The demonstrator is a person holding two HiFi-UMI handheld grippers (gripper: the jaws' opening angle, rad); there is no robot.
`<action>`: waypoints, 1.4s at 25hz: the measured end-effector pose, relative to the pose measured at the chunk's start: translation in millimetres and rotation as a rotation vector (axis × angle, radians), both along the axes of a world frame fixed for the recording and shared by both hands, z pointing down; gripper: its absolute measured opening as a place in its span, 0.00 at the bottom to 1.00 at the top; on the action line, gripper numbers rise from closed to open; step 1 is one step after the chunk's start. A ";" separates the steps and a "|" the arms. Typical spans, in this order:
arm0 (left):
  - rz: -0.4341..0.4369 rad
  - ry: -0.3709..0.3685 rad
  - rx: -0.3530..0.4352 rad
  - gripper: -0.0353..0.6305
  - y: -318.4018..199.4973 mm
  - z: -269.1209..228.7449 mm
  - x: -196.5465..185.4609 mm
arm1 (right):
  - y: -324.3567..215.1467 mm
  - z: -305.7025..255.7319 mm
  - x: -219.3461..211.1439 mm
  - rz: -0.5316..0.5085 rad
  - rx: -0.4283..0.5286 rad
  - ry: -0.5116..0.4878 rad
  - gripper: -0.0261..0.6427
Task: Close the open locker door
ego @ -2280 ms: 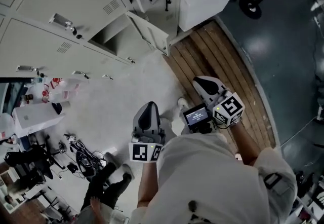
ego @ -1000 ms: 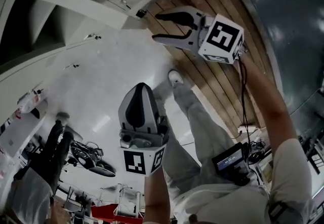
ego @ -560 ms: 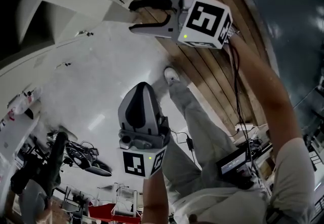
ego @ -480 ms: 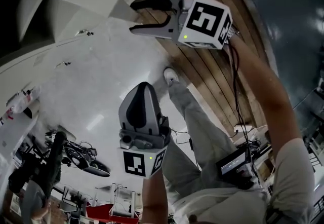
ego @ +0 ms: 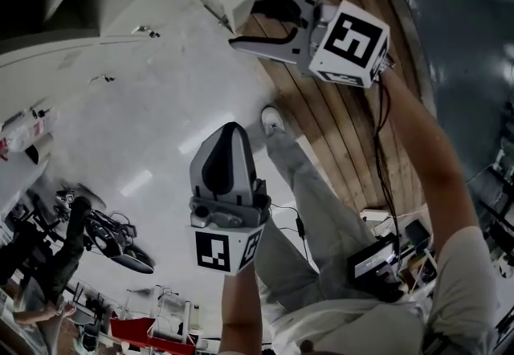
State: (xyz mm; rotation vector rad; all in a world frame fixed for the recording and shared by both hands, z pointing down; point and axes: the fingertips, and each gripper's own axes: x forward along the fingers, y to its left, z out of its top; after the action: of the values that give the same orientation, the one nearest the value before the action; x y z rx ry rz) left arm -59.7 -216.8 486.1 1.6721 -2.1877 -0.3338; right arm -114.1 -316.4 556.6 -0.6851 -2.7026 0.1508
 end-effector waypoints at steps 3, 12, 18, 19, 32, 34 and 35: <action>-0.013 -0.004 -0.001 0.06 10.3 4.5 -6.7 | 18.0 0.2 -5.6 -0.022 -0.009 -0.002 0.34; -0.065 0.015 0.000 0.06 40.9 13.9 -26.2 | 76.2 -1.3 -39.1 -0.082 -0.043 -0.006 0.34; -0.102 0.032 -0.002 0.06 64.4 21.4 -48.4 | 110.1 -0.8 -76.9 -0.120 -0.014 -0.018 0.34; -0.109 0.033 -0.002 0.06 68.2 22.2 -54.4 | 112.4 -0.7 -85.6 -0.110 -0.006 -0.024 0.34; -0.202 0.039 -0.009 0.06 119.7 33.1 -125.6 | 143.2 -4.6 -166.0 -0.110 0.026 -0.067 0.30; -0.203 0.039 -0.007 0.06 124.2 33.4 -135.5 | 146.0 -6.0 -178.7 -0.105 0.029 -0.064 0.30; -0.199 0.037 -0.006 0.06 125.2 33.1 -139.4 | 146.6 -6.9 -184.6 -0.099 0.031 -0.063 0.30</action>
State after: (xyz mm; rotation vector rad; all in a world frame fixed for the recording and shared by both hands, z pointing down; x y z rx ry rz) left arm -199.1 -91.6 519.2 1.4357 -2.3302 -0.4064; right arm -298.6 -169.9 549.7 -0.8260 -2.7167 0.0634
